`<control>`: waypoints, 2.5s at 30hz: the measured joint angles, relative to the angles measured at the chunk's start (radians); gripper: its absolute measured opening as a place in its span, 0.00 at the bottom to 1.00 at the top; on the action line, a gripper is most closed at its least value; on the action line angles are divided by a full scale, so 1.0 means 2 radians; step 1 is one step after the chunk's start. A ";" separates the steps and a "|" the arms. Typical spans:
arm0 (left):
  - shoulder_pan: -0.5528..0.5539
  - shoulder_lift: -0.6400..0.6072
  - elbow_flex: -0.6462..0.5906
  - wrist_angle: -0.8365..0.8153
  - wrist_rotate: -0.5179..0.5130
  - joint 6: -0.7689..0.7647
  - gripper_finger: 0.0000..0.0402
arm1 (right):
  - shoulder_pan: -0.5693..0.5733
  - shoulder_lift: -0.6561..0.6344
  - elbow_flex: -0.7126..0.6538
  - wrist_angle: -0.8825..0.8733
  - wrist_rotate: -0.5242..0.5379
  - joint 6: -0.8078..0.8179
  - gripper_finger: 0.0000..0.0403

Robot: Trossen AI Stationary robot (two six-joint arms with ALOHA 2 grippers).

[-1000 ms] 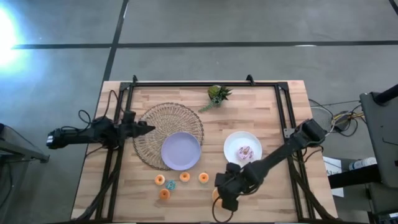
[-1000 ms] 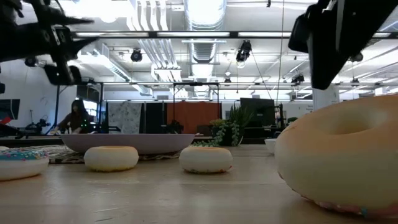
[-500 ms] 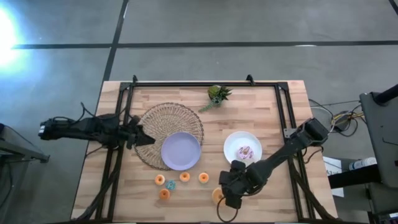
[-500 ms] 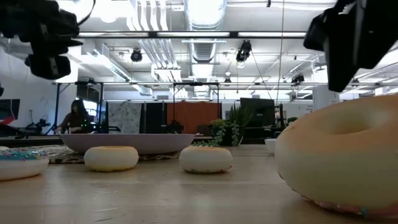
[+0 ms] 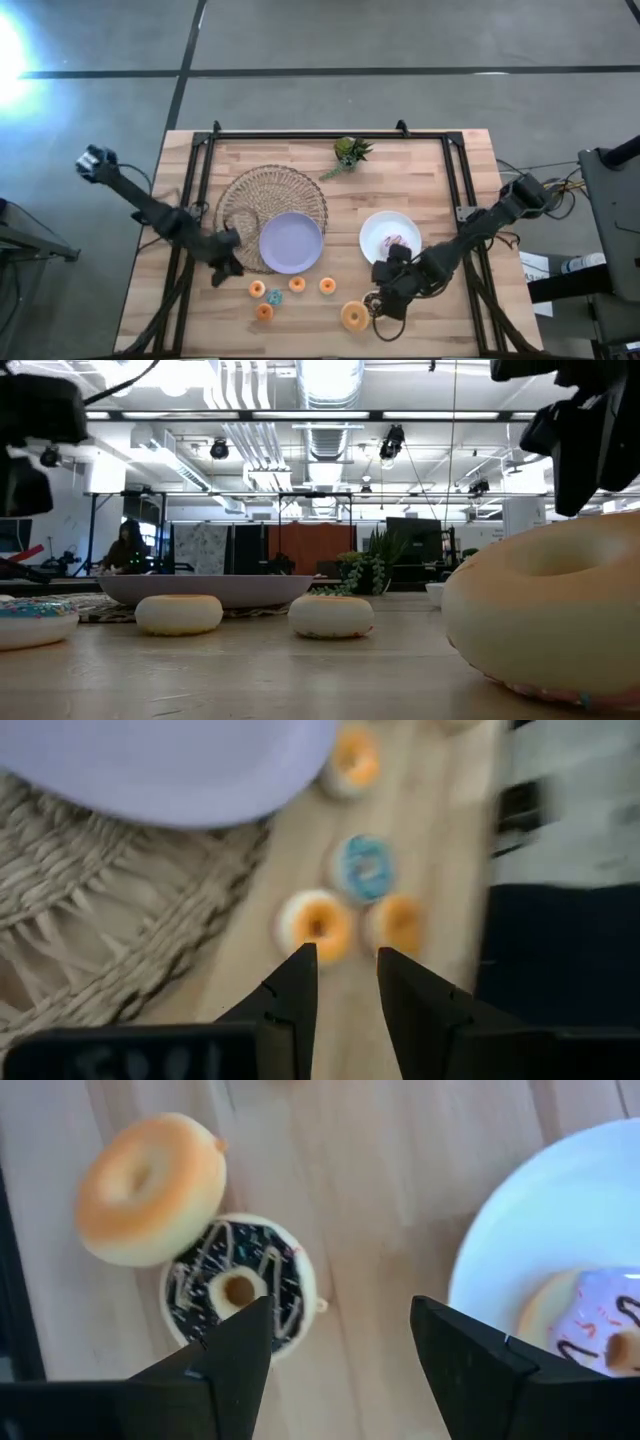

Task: Pick & Place donuts
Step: Put the small red donut on the purple plate

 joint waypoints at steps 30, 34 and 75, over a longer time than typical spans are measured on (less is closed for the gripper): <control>-0.102 0.358 0.240 -0.124 -0.076 0.148 0.28 | -0.001 -0.068 -0.082 0.033 -0.003 -0.049 0.57; -0.101 0.389 0.243 -0.128 -0.080 0.152 0.25 | -0.001 -0.068 -0.084 0.034 -0.003 -0.049 0.57; -0.032 0.211 0.197 -0.066 -0.087 0.035 0.00 | -0.074 -0.191 -0.100 -0.089 0.000 -0.101 0.53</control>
